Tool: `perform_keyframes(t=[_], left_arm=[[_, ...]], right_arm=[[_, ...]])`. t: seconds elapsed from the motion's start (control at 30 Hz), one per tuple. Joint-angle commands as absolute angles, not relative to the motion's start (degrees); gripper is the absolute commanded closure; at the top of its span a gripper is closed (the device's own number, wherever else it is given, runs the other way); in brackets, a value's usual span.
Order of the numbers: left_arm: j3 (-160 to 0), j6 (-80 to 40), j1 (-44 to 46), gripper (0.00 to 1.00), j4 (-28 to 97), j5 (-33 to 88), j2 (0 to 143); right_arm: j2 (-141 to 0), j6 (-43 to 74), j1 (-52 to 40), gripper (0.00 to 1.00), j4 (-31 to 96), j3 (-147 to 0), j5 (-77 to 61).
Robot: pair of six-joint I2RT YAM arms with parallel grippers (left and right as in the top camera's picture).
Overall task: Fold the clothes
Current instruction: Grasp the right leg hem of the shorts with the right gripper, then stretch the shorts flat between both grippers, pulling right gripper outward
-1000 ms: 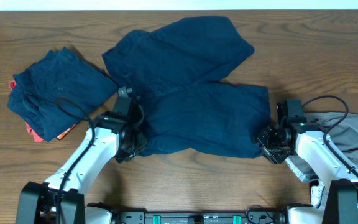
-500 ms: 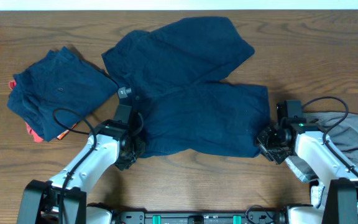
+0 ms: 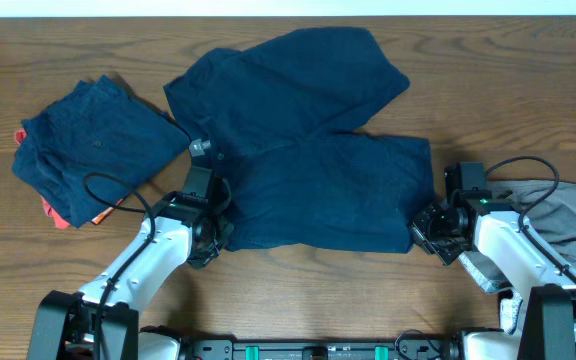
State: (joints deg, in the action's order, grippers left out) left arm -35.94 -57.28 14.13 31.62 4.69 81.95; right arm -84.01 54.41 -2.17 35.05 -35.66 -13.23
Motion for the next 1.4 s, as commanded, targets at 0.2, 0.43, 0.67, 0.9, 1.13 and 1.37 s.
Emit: perform_keyframes(t=[0.2,0.43,0.67,0.9,1.13,1.37], left_arm=[[-40.36,-45.56,13.85,0.94,41.78,0.86,73.17],[-46.11,-39.83,16.29,0.94,52.10,3.42,55.72],[-46.50,-40.75,17.45,0.94,58.57,10.83,40.10],[-46.48,-40.77,17.45,0.94,57.60,6.31,33.95],[-46.35,-40.73,17.39,0.94,44.80,-4.21,43.57],[-46.37,-40.75,14.87,0.94,28.97,-5.65,63.13]], right_arm=[[-83.50,41.89,1.28,0.99,40.42,-38.39,-10.85],[-73.89,31.24,9.19,0.99,53.69,-50.28,-7.07],[-65.63,19.90,14.74,0.99,65.95,-63.29,-6.24],[-64.64,13.47,13.69,0.99,63.94,-72.86,-8.93],[-70.89,10.92,6.68,0.99,48.75,-74.56,-9.23],[-83.53,10.66,3.20,0.99,38.76,-74.56,-8.82]])
